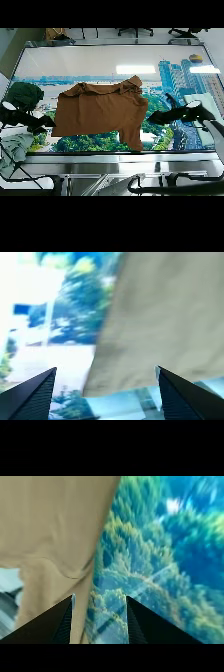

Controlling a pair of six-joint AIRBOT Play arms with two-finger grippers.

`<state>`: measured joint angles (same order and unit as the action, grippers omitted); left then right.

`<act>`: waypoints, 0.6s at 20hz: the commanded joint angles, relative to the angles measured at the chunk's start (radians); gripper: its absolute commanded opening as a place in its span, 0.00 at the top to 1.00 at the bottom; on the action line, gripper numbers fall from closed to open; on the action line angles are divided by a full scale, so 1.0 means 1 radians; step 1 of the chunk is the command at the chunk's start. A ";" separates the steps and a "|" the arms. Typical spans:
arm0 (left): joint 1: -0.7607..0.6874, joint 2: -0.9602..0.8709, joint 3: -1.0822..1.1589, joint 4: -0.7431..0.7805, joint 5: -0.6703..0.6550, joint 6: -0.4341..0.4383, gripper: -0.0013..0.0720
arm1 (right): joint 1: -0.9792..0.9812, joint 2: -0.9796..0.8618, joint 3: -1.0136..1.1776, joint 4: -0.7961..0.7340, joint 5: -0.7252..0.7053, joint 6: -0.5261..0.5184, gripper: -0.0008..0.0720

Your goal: Fold the shirts.

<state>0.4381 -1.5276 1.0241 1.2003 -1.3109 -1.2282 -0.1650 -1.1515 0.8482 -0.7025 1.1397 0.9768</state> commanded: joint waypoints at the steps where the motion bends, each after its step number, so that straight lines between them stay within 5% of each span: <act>1: -0.007 -0.006 -0.074 -0.026 0.098 0.043 0.03 | 0.097 -0.016 -0.046 0.044 -0.133 -0.006 0.49; 4: -0.039 -0.043 -0.056 -0.024 0.116 0.043 0.34 | 0.132 -0.035 -0.045 0.089 -0.185 -0.012 0.49; 7: -0.075 -0.084 -0.008 -0.025 0.090 0.044 0.88 | 0.132 -0.049 -0.044 0.098 -0.209 -0.011 0.49; 8: -0.087 -0.094 0.009 -0.024 0.084 0.044 0.97 | 0.132 -0.052 -0.044 0.101 -0.221 -0.012 0.49; 11: -0.118 -0.108 0.056 -0.024 0.072 0.042 0.97 | 0.132 -0.069 -0.044 0.106 -0.254 -0.011 0.49; 12: -0.124 -0.107 0.066 -0.024 0.071 0.042 0.97 | 0.132 -0.075 -0.043 0.105 -0.253 -0.012 0.60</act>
<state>0.3386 -1.6230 1.0538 1.1706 -1.2404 -1.1870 -0.0357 -1.2098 0.8059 -0.5907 0.9268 0.9649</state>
